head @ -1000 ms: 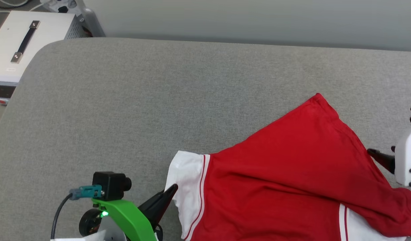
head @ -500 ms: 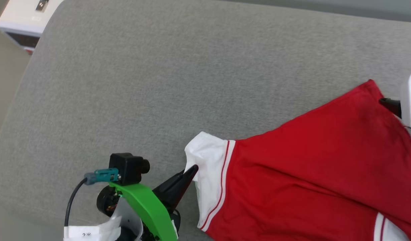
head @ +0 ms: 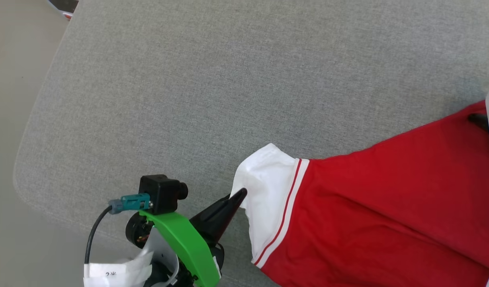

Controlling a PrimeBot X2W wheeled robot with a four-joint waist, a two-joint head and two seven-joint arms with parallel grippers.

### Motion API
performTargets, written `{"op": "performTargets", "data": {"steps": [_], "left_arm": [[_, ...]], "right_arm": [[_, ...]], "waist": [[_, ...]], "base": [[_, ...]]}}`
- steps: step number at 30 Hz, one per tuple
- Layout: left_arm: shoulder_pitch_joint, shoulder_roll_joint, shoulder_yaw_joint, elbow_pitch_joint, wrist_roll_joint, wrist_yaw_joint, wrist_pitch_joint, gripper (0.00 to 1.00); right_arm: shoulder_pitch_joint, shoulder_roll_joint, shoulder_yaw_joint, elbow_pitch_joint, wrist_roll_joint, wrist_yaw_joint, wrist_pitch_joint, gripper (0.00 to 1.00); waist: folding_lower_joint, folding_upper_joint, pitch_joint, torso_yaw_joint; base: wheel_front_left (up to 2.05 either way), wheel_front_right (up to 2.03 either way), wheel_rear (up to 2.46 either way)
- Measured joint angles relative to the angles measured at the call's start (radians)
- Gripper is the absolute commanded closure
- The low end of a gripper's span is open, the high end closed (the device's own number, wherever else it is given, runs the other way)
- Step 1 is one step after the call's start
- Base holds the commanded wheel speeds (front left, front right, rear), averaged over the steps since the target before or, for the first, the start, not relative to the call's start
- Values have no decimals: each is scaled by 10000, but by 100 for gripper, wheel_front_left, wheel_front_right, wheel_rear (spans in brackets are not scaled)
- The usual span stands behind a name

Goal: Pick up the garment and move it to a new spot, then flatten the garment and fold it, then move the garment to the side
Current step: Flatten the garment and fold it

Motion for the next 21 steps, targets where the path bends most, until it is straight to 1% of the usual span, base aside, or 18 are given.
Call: {"op": "performTargets", "data": {"steps": [4,5,6,7,10,13,15,16,21], "left_arm": [[-105,-15,-10,153,-2,-44,-4,100],[-123,-25,-6,184,-2,-56,-6,100],[-123,-35,-6,201,-4,-71,-6,100],[-123,-48,-8,221,-10,-81,-8,100],[-124,-69,-4,295,-25,-82,-33,100],[-123,-86,27,405,-29,-82,-96,100],[-122,-86,94,460,-29,-81,-173,100],[-122,-81,267,508,-29,-52,-316,100],[-113,-23,474,522,-29,63,-523,100]], "right_arm": [[3,-125,23,56,130,0,67,0],[3,-138,-13,58,207,0,128,44],[3,-157,-33,52,240,0,153,76],[3,-188,-19,42,253,0,163,100],[7,-203,36,40,282,0,40,100],[37,-111,92,117,299,0,-374,100],[50,-69,123,192,384,0,-786,100],[58,67,184,410,462,0,-1294,100],[69,288,405,654,717,0,-2278,100]], "waist": [[0,0,135,124],[0,-1,155,151],[0,-1,166,168],[0,-1,172,184],[0,-1,131,188],[0,0,9,158],[0,0,-114,115],[0,0,-331,29],[0,0,-811,-193]], "base": [[0,0,0],[0,0,0],[0,0,0],[0,0,0],[0,0,0],[0,0,0],[0,0,0],[0,0,0],[0,0,0]]}}
